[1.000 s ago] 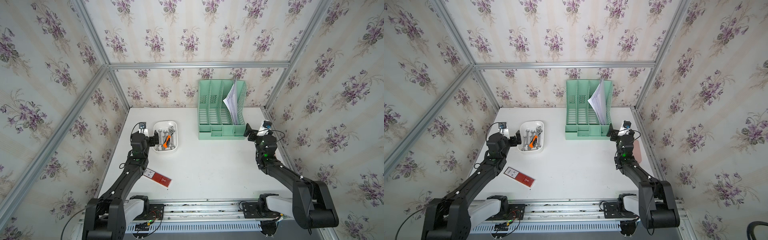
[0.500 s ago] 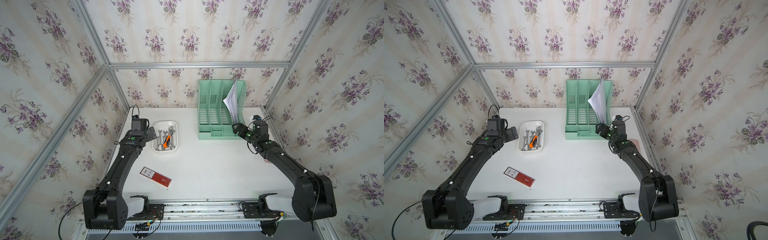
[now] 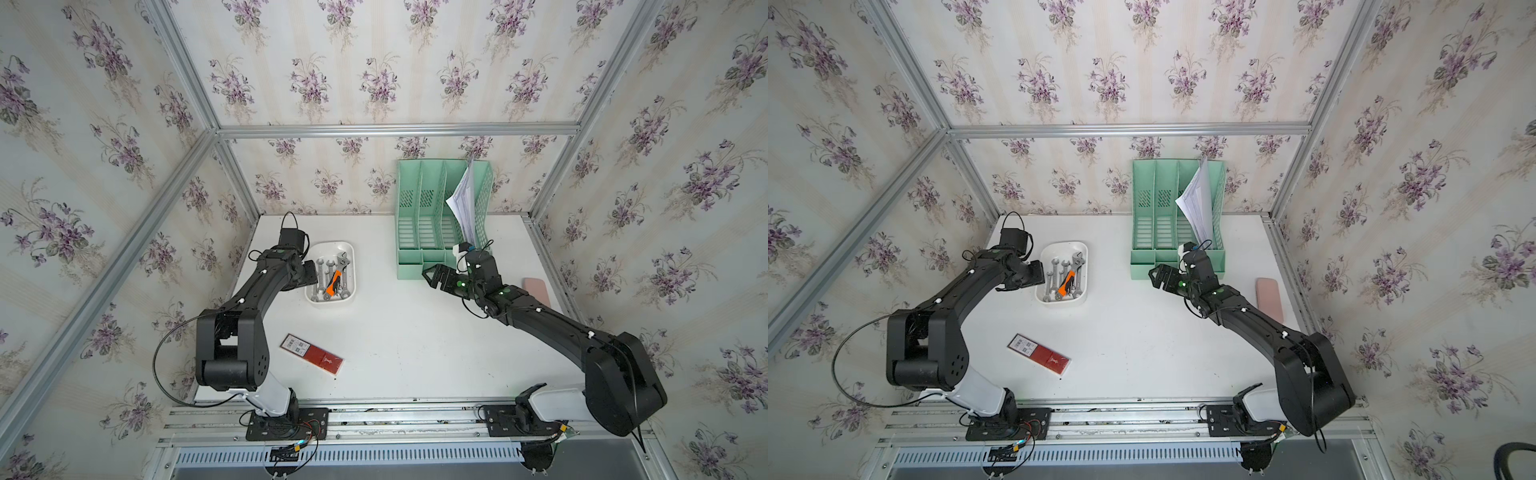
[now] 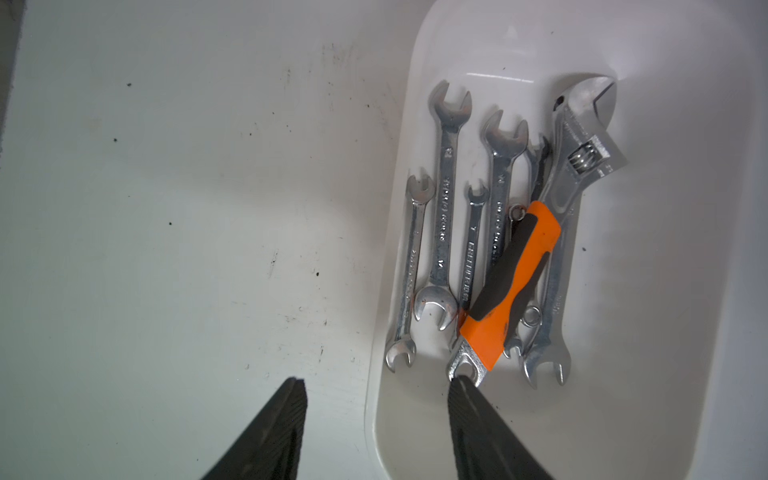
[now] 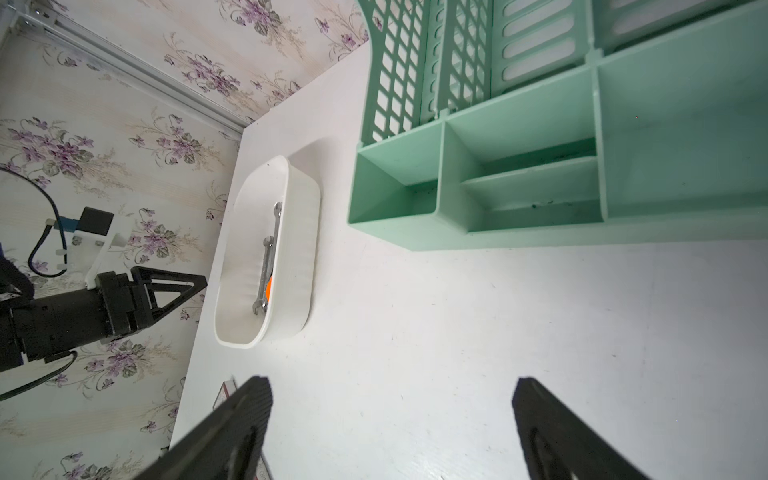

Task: Take out the wrench from the storage box
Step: Move the storage box to the center of the board.

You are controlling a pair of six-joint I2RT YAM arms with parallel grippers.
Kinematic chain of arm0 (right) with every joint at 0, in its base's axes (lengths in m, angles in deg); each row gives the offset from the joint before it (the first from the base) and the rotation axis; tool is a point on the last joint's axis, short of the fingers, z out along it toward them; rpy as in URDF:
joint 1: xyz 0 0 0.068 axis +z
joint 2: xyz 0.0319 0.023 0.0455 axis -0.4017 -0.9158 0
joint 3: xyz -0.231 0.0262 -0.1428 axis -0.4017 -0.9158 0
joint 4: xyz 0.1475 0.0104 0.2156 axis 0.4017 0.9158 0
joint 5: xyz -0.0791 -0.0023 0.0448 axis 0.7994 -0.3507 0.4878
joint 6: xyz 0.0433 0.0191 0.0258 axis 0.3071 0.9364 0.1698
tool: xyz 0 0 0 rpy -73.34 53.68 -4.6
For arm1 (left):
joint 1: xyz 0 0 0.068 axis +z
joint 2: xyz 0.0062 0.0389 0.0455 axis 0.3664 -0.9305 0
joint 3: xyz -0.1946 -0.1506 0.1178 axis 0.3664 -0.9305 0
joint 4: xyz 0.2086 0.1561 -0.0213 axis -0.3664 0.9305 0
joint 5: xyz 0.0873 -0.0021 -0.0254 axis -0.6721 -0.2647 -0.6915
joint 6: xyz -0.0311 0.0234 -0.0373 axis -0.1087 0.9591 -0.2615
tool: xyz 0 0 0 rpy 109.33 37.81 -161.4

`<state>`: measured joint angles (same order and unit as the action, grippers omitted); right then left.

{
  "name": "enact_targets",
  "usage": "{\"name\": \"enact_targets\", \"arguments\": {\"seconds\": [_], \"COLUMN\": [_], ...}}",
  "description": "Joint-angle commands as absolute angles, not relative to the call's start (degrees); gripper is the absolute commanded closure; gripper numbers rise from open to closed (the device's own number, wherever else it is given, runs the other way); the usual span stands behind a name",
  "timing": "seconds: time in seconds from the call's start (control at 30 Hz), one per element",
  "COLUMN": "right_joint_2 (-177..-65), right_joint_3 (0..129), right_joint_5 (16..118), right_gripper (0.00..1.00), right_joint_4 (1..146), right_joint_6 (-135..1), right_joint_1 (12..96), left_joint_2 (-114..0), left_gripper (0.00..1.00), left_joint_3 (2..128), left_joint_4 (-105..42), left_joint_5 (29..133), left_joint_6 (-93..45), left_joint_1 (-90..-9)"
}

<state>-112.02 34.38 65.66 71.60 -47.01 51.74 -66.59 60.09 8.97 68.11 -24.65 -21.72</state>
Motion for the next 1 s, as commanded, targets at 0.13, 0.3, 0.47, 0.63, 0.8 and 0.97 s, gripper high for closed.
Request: {"name": "enact_targets", "arguments": {"seconds": [0.13, 0.3, 0.47, 0.63, 0.8, 0.97], "right_joint_2": [-112.53, -112.56, -112.64, -113.58, -114.83, -115.85], "right_joint_3": [35.45, 35.76, 36.1, 36.72, 37.58, 38.3], "right_joint_5": [66.21, 66.33, 66.72, 66.92, 66.96, 67.39], "right_gripper": [0.05, 0.05, 0.05, 0.05, 0.05, 0.05], "right_joint_4": [71.56, 72.11, 72.37, 72.63, 72.97, 73.14], "right_joint_6": [-47.85, -47.98, -48.21, -48.12, -47.73, -47.42], "right_joint_1": [52.86, 53.1, 53.47, 53.92, 54.04, 56.68], "left_joint_2": [-69.52, -72.42, -73.7, -73.0, -71.11, -68.27], "left_gripper": [0.57, 0.73, 0.82, 0.88, 0.93, 0.95], "left_joint_3": [60.55, 60.83, 61.09, 60.43, 59.19, 57.72], "left_joint_4": [8.4, 6.72, 6.52, 6.98, 8.11, 9.34], "left_joint_5": [69.13, 69.92, 69.82, 70.97, 71.37, 71.35], "left_joint_6": [-23.32, -23.15, -23.37, -23.91, -24.78, -26.11], "left_joint_1": [-21.67, -21.67, -21.74, -22.17, -22.77, -24.61]}}
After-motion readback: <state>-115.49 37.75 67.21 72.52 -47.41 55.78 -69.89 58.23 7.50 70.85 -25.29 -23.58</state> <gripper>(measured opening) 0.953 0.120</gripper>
